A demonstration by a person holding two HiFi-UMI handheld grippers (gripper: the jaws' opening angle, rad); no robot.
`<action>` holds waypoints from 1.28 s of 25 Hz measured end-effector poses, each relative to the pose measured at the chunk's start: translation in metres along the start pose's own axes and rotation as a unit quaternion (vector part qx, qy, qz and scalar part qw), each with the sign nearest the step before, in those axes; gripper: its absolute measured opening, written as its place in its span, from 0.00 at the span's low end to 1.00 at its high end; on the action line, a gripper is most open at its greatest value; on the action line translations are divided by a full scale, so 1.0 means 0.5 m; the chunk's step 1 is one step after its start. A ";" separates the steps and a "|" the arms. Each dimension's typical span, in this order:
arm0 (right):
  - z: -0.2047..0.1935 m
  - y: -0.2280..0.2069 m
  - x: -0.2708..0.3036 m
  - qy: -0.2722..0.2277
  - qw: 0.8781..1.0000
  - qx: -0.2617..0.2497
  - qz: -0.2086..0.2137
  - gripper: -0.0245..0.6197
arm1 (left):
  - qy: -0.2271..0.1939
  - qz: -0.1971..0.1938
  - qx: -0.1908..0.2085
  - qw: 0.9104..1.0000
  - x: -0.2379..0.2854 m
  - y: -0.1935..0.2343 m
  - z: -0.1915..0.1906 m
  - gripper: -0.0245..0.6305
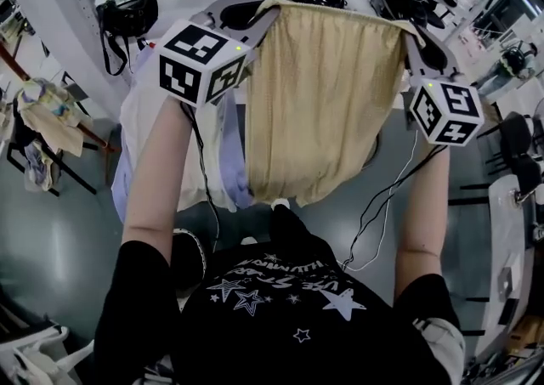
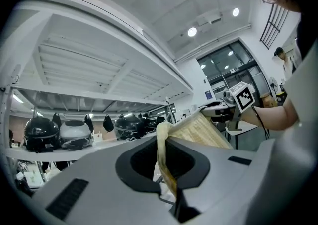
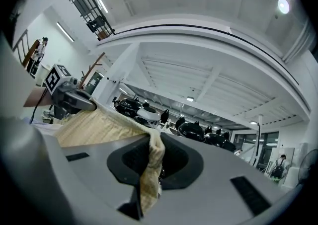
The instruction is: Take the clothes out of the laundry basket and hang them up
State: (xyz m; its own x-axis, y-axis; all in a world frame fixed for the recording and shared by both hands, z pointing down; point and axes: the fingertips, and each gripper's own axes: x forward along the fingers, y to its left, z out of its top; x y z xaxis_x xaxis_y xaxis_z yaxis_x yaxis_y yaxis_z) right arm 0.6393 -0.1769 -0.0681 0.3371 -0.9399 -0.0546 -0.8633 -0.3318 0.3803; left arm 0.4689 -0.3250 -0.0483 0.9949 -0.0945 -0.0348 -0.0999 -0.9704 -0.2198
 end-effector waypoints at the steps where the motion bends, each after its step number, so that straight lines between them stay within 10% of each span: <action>1: -0.001 -0.008 0.023 -0.002 1.000 0.001 0.002 0.11 | 0.001 0.002 0.001 1.000 0.015 0.015 -0.001 0.09; 11: -0.054 -0.112 0.308 -0.004 0.998 0.022 0.052 0.11 | 0.021 0.048 0.017 0.998 0.214 0.190 -0.011 0.09; 32: -0.363 -0.071 0.772 0.104 0.975 0.002 0.198 0.11 | 0.172 0.135 -0.030 0.975 0.490 0.465 -0.363 0.09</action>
State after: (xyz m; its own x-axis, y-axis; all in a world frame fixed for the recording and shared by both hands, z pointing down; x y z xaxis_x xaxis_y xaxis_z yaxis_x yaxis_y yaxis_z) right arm 0.8684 -0.5134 0.0651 0.0448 -0.9575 0.2849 -0.9426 0.0539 0.3295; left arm 0.6918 -0.6144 0.0691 0.8789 -0.4072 0.2483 -0.3682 -0.9102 -0.1897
